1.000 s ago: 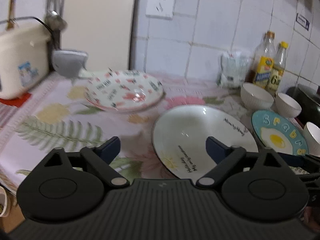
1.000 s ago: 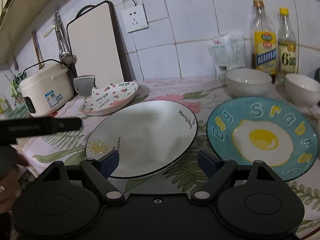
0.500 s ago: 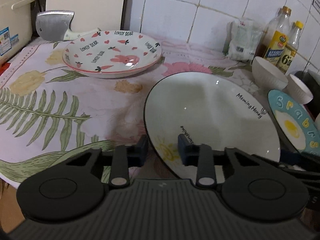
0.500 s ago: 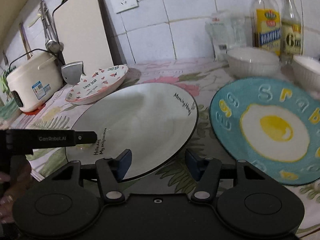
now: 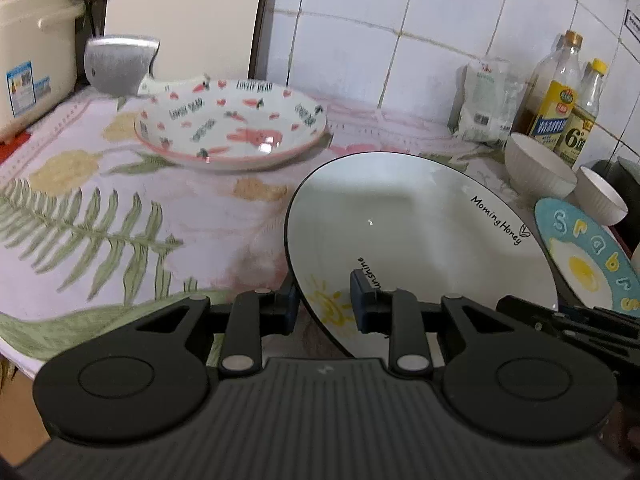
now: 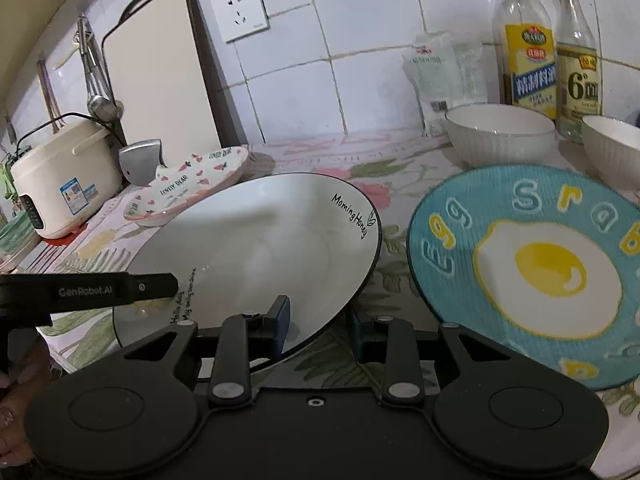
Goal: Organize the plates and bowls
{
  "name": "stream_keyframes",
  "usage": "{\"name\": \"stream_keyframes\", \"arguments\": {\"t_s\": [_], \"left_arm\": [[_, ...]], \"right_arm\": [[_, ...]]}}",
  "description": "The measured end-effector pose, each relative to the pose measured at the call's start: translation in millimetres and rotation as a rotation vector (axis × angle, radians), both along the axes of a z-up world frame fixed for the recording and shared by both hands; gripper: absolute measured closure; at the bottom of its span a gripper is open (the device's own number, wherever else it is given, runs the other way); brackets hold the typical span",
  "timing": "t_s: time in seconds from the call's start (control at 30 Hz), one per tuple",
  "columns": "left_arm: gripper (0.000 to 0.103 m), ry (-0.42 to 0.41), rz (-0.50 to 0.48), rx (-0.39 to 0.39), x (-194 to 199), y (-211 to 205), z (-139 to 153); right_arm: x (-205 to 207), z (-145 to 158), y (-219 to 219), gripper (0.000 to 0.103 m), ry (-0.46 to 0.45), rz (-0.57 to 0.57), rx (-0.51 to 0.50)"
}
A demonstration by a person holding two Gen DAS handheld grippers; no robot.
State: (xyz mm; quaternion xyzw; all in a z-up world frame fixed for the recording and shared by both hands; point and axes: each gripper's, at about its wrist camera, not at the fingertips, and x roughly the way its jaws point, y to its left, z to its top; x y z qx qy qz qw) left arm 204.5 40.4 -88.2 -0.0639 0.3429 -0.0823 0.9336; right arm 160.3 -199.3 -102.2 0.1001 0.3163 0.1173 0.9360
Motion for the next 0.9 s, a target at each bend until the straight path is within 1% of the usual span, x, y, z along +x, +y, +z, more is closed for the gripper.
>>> {"name": "stream_keyframes", "arguments": {"t_s": [0.1, 0.27, 0.33, 0.4, 0.5, 0.63, 0.77, 0.9], "left_arm": [[0.078, -0.031, -0.002, 0.024, 4.9, -4.7, 14.9], [0.078, -0.07, -0.017, 0.042, 31.8, -14.8, 43.4], [0.078, -0.068, -0.018, 0.033, 48.0, -18.6, 49.7], [0.078, -0.051, -0.023, 0.02, 63.0, -22.7, 53.3], [0.078, -0.032, -0.015, 0.01, 85.4, -29.6, 51.9], [0.078, 0.021, -0.003, -0.037, 113.2, -38.1, 39.7], [0.078, 0.047, 0.005, -0.044, 136.0, -48.7, 28.5], [0.078, 0.089, 0.002, -0.053, 152.7, -55.4, 17.6]], "right_arm": [[4.5, 12.2, -1.8, 0.067, -0.024, 0.005, -0.002], [34.3, 44.0, -8.2, 0.067, -0.025, 0.031, -0.028], [49.7, 54.1, -11.2, 0.068, -0.028, 0.055, -0.056], [63.7, 58.2, -14.7, 0.068, -0.023, 0.056, -0.065], [83.4, 59.1, -19.3, 0.067, -0.003, 0.055, -0.075], [109.2, 54.0, -24.4, 0.068, 0.034, 0.05, -0.112], [134.0, 44.7, -30.7, 0.067, 0.074, 0.055, -0.139], [150.0, 35.3, -35.4, 0.067, 0.114, 0.051, -0.15]]}}
